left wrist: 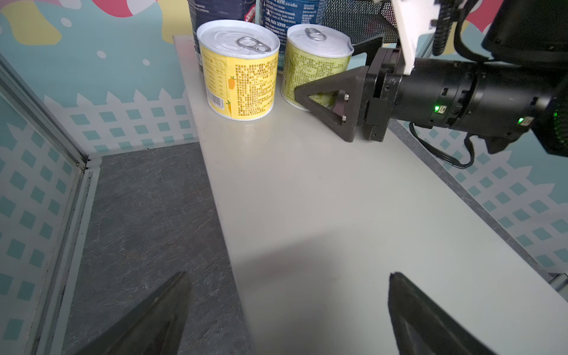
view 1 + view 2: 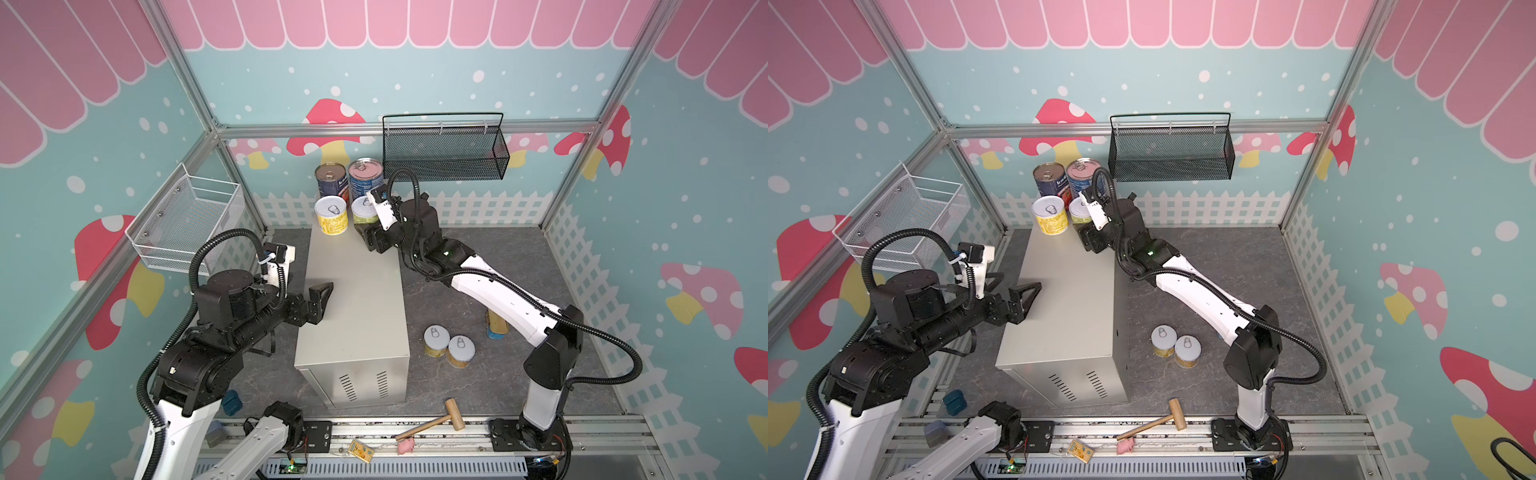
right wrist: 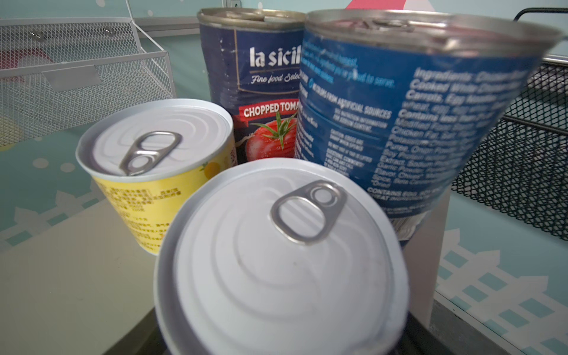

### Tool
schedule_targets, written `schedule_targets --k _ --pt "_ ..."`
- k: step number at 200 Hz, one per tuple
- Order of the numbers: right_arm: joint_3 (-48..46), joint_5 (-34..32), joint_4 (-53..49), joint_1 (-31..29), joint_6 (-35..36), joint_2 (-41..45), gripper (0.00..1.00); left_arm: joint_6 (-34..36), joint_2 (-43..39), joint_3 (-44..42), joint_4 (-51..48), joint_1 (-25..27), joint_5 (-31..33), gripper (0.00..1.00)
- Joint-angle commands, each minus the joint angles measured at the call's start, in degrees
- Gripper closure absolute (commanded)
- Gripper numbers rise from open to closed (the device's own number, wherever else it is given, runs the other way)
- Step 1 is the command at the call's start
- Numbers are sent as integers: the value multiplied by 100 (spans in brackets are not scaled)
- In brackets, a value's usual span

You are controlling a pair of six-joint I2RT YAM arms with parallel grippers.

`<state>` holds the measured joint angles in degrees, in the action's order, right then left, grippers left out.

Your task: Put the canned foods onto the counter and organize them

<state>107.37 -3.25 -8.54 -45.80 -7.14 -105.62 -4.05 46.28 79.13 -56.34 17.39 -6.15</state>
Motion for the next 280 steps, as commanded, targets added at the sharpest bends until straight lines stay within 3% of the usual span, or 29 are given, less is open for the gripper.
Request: schedule_targets --k 1,156,280 --pt "54 -51 81 -8 -33 -97 23 125 -28 -47 -35 28 62 1" --pt "324 -440 -35 20 -296 -274 23 146 -128 -65 -76 37 147 1" --pt "-371 70 310 11 -49 48 23 142 -72 -14 -83 54 123 1"
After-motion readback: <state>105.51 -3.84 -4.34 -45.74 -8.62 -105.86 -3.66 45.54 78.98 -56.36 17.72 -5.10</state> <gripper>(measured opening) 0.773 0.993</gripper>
